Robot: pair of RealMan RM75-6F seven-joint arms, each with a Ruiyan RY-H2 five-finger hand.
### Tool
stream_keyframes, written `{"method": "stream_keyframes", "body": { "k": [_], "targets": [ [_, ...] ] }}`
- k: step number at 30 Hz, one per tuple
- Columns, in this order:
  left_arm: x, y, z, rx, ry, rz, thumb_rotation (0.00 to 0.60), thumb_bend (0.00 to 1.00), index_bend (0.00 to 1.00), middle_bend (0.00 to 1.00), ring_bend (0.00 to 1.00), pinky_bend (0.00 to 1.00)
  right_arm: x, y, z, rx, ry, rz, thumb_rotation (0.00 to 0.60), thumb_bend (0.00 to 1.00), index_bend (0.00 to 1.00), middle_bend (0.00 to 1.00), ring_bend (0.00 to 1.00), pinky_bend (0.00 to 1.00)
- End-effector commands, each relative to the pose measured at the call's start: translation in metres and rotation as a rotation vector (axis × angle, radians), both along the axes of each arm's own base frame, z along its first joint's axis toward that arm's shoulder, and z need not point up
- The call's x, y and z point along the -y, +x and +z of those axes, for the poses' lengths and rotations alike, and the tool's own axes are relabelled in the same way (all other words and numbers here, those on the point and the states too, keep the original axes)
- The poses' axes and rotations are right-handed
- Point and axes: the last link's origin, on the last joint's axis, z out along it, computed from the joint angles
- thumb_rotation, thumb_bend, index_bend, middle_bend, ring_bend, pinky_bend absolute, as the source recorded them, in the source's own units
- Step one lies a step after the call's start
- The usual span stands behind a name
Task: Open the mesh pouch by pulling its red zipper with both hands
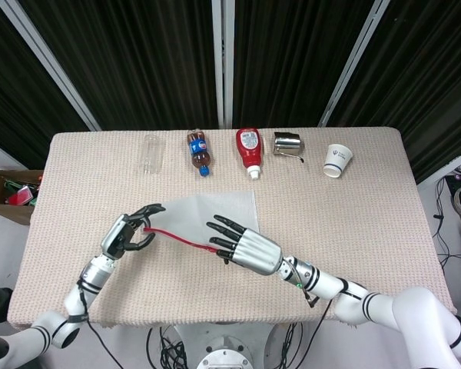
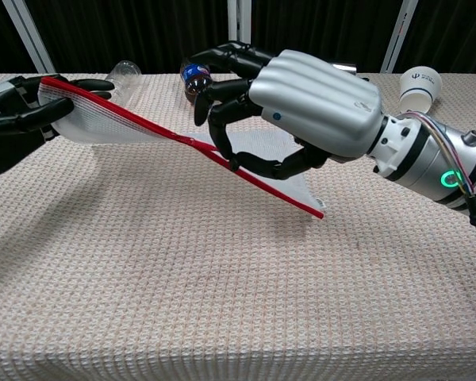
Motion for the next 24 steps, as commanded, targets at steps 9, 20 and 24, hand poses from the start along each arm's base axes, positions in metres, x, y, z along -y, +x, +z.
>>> {"method": "stream_keyframes", "body": {
  "k": [9, 20, 24],
  "targets": [
    [-0.003, -0.026, 0.007, -0.041, 0.053, 0.117, 0.600, 0.45, 0.65, 0.25, 0.13, 0.14, -0.003, -0.057, 0.021, -0.087, -0.052, -0.115, 0.600, 0.48, 0.96, 0.28, 0.00, 0.00],
    [0.008, -0.039, 0.004, -0.152, 0.068, 0.146, 0.600, 0.45, 0.66, 0.25, 0.13, 0.14, -0.008, -0.102, 0.044, -0.118, -0.090, -0.240, 0.600, 0.48, 0.96, 0.28, 0.00, 0.00],
    [0.009, -0.038, 0.002, -0.169, 0.073, 0.143, 0.600, 0.45, 0.66, 0.25, 0.13, 0.14, -0.007, -0.104, 0.046, -0.125, -0.090, -0.243, 0.600, 0.48, 0.96, 0.28, 0.00, 0.00]
  ]
}}
